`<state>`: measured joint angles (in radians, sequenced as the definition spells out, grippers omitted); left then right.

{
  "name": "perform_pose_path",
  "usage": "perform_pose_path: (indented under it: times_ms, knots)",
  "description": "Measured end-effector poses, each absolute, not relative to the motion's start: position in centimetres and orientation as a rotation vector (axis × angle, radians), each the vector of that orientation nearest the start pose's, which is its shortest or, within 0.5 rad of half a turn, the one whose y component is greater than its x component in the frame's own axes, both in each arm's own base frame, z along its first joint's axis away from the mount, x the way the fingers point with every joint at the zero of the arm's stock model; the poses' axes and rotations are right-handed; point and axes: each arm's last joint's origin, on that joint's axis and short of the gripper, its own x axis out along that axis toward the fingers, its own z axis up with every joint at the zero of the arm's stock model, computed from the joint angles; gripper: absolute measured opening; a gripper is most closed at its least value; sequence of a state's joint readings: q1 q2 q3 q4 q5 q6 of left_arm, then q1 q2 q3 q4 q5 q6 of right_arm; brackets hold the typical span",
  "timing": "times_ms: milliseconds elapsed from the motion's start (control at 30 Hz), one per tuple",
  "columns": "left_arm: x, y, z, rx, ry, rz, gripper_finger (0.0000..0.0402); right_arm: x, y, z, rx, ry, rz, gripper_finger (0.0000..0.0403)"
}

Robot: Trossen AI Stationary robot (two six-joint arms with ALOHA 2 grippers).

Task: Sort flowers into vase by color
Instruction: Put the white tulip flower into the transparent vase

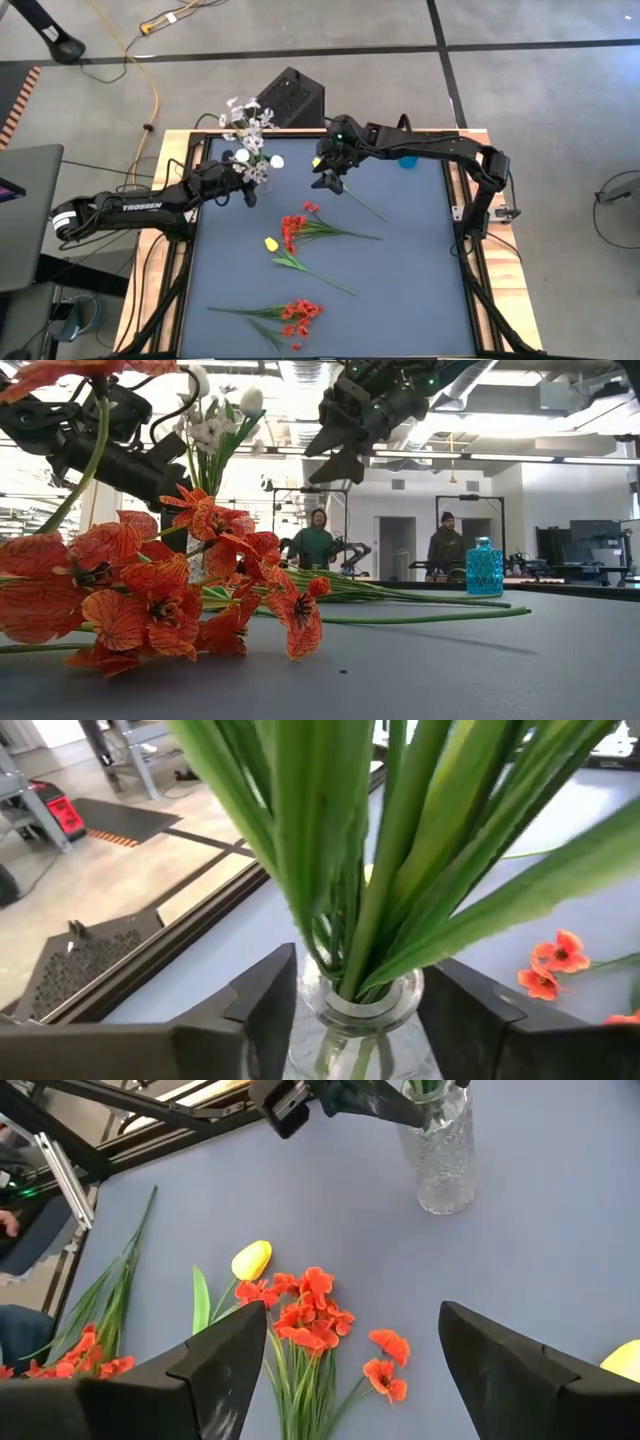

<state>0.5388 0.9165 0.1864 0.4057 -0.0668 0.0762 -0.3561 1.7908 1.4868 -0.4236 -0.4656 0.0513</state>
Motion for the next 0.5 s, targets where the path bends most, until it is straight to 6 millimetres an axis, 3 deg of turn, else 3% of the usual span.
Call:
perform_pose_path:
  times_ms: [233, 500]
  knots:
    - [14.8, 9.0, 16.5, -0.007, 0.332, 0.587, 0.023, 37.5, -13.1, 28.1, 0.356, 0.693, 0.074, 0.0321]
    - [13.7, 8.5, 17.2, 0.008, 0.335, 0.617, 0.0243, 37.3, -13.6, 28.1, 0.361, 0.695, 0.062, 0.0321]
